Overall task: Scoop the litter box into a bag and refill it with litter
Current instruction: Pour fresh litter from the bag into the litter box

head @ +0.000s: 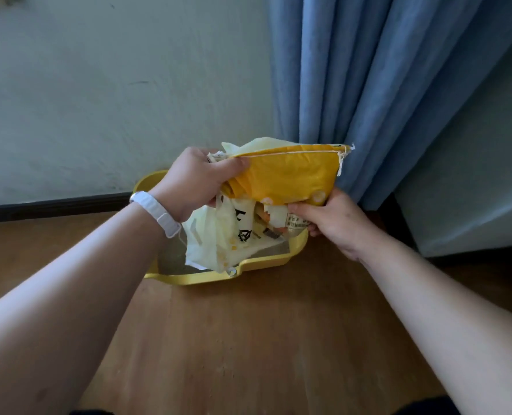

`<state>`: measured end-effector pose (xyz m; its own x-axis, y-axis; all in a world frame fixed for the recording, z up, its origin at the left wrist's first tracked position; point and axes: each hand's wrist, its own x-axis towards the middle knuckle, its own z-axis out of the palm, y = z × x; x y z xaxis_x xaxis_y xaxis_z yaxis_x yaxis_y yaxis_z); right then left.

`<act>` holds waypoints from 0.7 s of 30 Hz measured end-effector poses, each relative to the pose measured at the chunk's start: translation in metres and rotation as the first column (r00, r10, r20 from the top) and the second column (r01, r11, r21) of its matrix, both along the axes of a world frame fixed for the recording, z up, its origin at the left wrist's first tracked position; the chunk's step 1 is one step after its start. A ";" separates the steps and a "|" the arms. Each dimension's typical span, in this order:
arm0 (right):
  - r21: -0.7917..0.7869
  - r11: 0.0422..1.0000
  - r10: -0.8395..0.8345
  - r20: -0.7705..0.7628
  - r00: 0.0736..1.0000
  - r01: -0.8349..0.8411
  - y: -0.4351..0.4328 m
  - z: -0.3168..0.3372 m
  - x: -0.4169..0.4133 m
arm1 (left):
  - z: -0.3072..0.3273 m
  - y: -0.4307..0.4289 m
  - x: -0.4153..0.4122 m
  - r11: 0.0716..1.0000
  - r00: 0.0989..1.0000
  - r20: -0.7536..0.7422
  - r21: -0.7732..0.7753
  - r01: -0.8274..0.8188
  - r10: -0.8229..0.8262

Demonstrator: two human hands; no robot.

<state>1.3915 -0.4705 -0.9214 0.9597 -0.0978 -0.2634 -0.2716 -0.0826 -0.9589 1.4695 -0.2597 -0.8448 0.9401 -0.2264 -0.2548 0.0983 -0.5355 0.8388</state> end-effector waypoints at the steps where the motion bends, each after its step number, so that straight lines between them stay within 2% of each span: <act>1: -0.007 1.000 -0.013 0.033 0.999 0.013 0.000 0.000 0.003 | 0.003 -0.002 0.002 1.000 1.000 0.006 0.010 -0.001 0.001; 5: -0.060 0.996 -0.062 0.110 0.992 0.069 0.003 -0.005 0.012 | 0.007 0.002 0.018 0.988 0.995 0.032 0.125 0.090 -0.094; 8: -0.109 0.991 -0.060 0.126 0.990 0.074 0.001 -0.011 0.016 | -0.002 0.005 0.023 0.949 0.979 0.070 0.268 0.167 -0.192; 10: -0.163 0.982 -0.068 0.142 0.987 0.091 -0.002 -0.012 0.015 | -0.010 0.003 0.023 0.927 0.964 0.070 0.302 0.223 -0.255; 14: -0.275 0.950 -0.108 0.166 0.980 0.151 -0.009 -0.006 0.012 | -0.027 0.001 0.029 0.937 0.947 0.061 0.179 0.300 -0.315; 21: -0.484 0.833 -0.162 0.250 0.955 0.268 -0.017 0.022 0.010 | -0.039 -0.009 0.044 0.923 0.920 0.120 -0.052 0.381 -0.373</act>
